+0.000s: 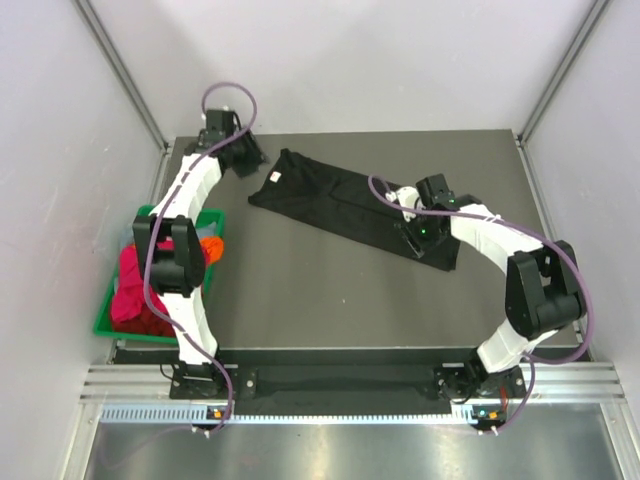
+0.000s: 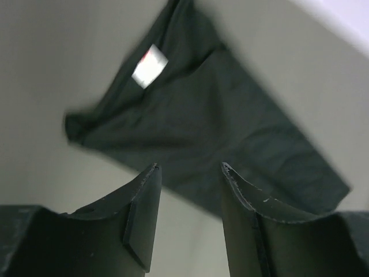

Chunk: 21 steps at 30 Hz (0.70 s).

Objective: Fold and stack the t-shirts
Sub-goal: Fold the tshirt

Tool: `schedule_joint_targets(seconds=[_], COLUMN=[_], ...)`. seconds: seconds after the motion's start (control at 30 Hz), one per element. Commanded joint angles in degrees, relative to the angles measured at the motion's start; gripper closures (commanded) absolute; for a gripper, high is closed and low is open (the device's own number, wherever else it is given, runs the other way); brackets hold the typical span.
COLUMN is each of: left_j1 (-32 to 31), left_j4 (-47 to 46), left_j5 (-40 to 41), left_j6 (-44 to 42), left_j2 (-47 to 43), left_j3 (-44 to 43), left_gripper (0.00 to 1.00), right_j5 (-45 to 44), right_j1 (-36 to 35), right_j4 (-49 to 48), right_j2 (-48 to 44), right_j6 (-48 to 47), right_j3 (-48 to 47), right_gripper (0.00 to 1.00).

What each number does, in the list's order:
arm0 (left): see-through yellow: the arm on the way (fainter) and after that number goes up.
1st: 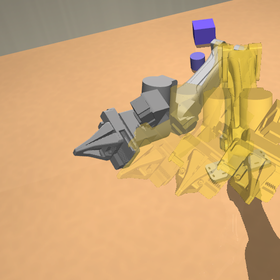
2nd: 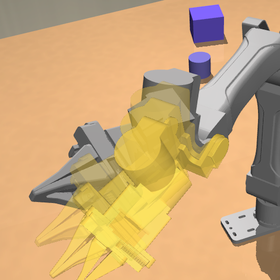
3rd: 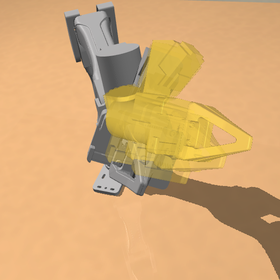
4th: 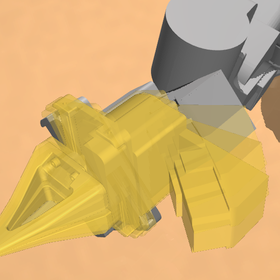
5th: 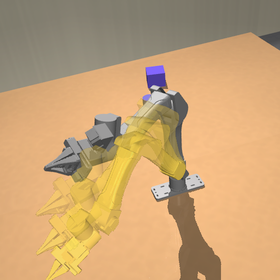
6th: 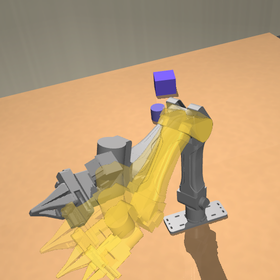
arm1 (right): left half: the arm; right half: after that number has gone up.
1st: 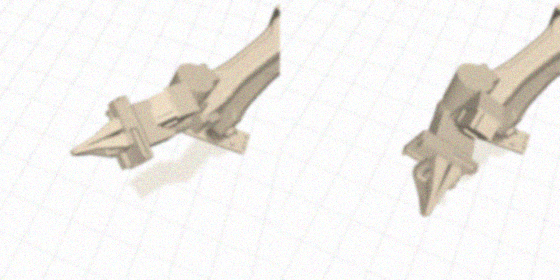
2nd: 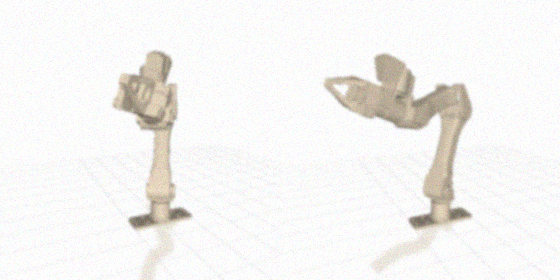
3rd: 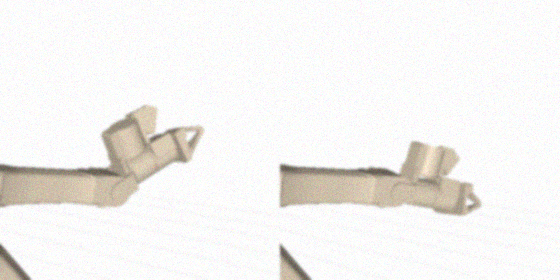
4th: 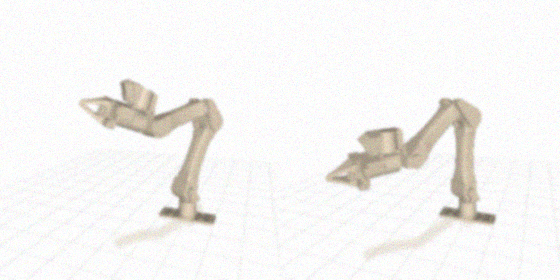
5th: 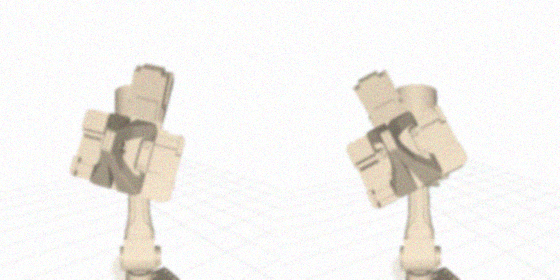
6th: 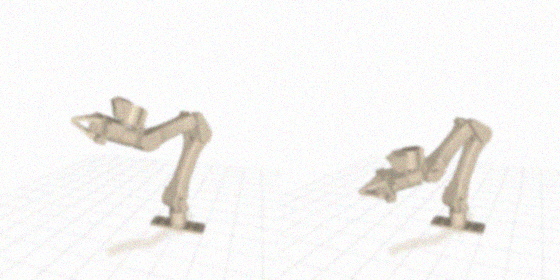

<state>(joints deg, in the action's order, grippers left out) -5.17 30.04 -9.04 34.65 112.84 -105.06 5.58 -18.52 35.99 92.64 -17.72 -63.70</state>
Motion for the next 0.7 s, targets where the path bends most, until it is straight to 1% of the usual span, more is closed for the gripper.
schedule_joint_targets(seconds=[0.0, 0.07, 0.13, 0.17, 0.23, 0.33, 0.4, 0.6, 0.67], left_j1=[0.1, 0.1, 0.1, 0.1, 0.1, 0.2, 0.2, 0.2, 0.2], left_j4=[-0.9, -0.6, 0.3, 1.1, 1.3, 1.0, 0.3, -2.4, -0.1], left_j5=[-2.9, -0.6, 1.4, 3.0, 4.3, 5.5, 6.4, 6.7, 8.5], left_j6=[2.4, 2.8, 3.0, 3.0, 3.2, 3.8, 4.5, 5.7, 5.7], left_j2=[-3.4, -3.4, -2.7, -2.4, -1.4, 0.6, 2.1, 4.8, 5.4], left_j3=[7.7, 10.0, 10.7, 11.0, 12.4, 13.6, 13.6, 13.8, 12.9], left_gripper=[0.51, 0.52, 0.57, 0.57, 0.58, 0.59, 0.59, 0.60, 0.60], right_j5=[3.0, -0.1, 0.6, 2.4, 2.2, -0.8, -4.5, -5.2, -5.3], right_j1=[0.2, 0.2, 0.1, -0.3, -0.8, -1.2, -1.2, -1.1, -1.1], right_j4=[-1.2, -0.1, 0.1, 0.0, -0.6, -1.4, -2.2, -1.9, -2.7], right_j2=[0.4, 1.4, 0.2, -0.5, -2.6, -3.5, -3.2, -2.1, -3.2], right_j6=[-11.8, -12.5, -13.8, -14.4, -15.8, -16.6, -16.7, -18.5, -18.8], right_j3=[1.4, 1.1, 2.4, 3.2, 6.2, 8.8, 9.6, 9.7, 11.0], right_gripper=[0.57, 0.57, 0.57, 0.57, 0.57, 0.57, 0.58, 0.59, 0.58])
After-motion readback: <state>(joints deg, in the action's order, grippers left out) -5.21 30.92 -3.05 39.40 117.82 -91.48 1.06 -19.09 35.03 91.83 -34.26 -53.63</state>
